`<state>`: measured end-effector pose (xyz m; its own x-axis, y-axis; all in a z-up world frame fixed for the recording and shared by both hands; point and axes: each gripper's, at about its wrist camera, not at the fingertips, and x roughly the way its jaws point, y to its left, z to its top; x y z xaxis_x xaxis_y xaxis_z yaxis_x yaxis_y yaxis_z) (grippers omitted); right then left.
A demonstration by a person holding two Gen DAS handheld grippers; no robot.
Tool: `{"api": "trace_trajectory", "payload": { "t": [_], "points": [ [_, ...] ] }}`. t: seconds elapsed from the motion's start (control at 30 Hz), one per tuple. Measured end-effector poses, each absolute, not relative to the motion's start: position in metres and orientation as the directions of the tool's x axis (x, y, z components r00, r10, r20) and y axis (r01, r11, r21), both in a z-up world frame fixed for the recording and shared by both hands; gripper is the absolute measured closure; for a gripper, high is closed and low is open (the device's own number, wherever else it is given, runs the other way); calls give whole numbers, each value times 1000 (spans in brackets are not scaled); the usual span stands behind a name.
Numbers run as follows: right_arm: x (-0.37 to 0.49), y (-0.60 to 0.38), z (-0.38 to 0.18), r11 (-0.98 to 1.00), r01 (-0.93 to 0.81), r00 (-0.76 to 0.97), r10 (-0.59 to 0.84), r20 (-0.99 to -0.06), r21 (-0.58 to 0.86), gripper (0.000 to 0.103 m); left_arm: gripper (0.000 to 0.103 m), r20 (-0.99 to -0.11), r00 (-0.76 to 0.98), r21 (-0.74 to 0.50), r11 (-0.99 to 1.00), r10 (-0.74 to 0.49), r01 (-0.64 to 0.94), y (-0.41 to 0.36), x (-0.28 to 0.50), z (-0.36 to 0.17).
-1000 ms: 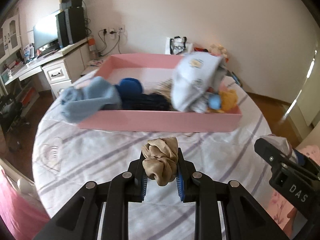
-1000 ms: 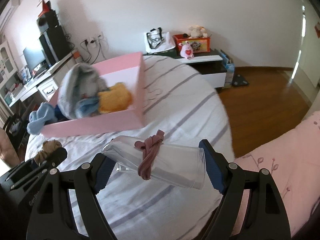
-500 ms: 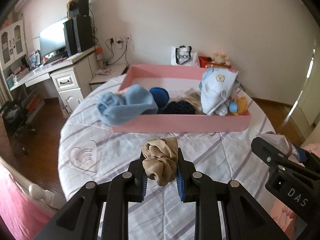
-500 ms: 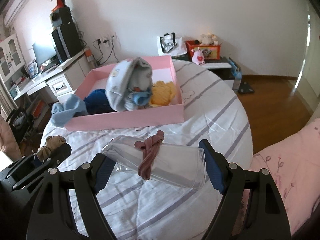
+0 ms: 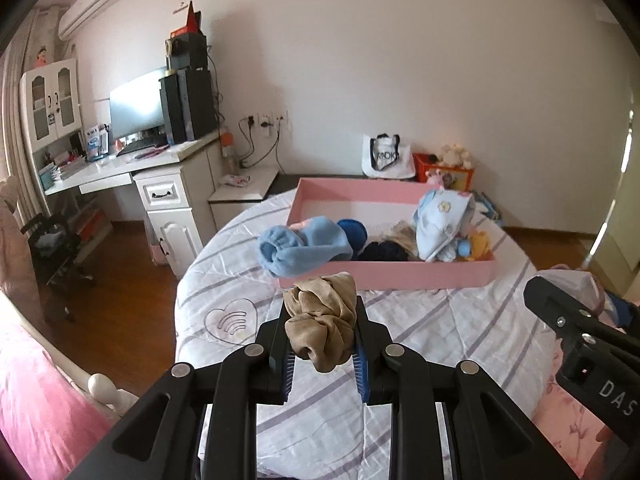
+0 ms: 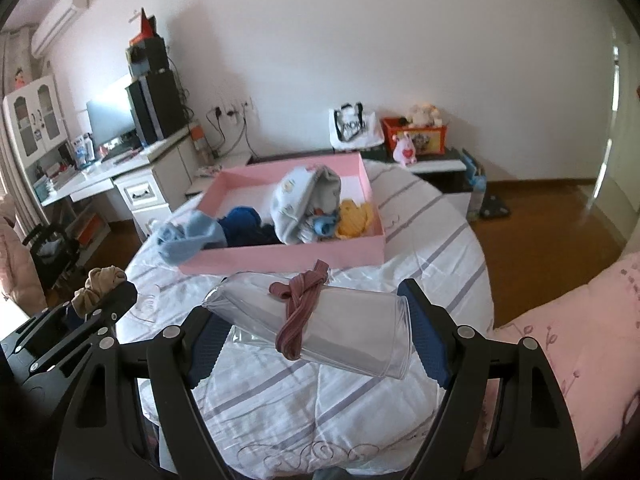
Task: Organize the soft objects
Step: 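Carry the scrunchie with the left tool while the right tool carries the bag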
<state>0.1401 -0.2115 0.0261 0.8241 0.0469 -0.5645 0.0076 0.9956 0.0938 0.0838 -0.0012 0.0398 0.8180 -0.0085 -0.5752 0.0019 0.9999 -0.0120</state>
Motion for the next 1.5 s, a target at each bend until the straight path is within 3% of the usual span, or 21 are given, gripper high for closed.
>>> {"api": "trace_trajectory", "payload": {
  "t": [0.9, 1.5],
  "points": [
    [38, -198, 98, 998, -34, 954, 50, -296, 60, 25, 82, -304, 952, -12, 1000, 23, -27, 2, -74, 112],
    [27, -198, 95, 997, -35, 956, 52, -290, 63, 25, 82, -302, 953, -6, 1000, 27, -30, 1, -89, 96]
  ]
}}
